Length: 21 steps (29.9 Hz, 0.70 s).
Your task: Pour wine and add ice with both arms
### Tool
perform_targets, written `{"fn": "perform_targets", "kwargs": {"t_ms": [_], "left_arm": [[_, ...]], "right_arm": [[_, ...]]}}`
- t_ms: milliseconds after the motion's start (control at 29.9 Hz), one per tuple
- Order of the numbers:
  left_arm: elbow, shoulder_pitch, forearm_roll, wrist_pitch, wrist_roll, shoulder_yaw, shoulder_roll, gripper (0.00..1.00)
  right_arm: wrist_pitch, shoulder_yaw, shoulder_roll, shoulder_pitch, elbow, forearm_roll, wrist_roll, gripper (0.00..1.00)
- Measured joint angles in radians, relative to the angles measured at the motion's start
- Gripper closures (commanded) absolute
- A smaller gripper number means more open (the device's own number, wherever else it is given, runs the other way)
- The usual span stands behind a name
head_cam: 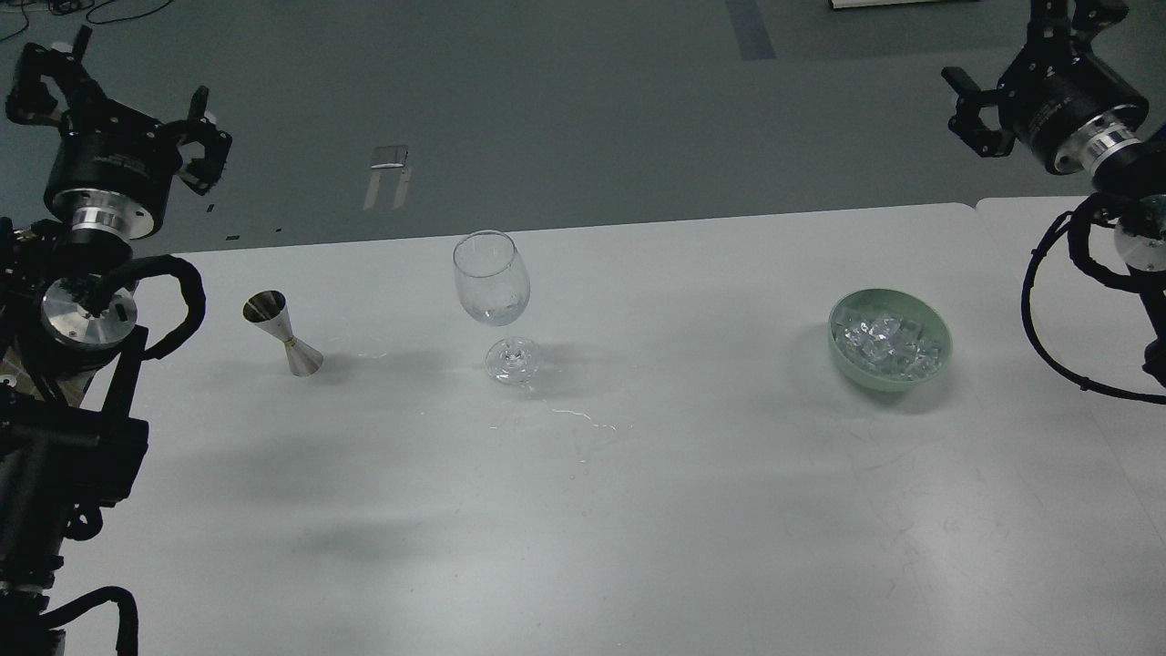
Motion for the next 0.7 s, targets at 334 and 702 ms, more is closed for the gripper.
{"fn": "perform_targets", "kwargs": {"t_ms": [334,702], "left_arm": [[0.197,-0.17,0.071,-0.024,-0.05,0.24,0.007,0.02],[0.207,-0.189,0.075,-0.033,-0.029,0.265,0.037,0.02]], "right_arm": [[0.008,-0.219,-0.074,0.052,0.06,-0.277,0.021,0.0],[0.007,-0.582,-0.283,0.212,0.27,-0.769,0.03,0.0]]}}
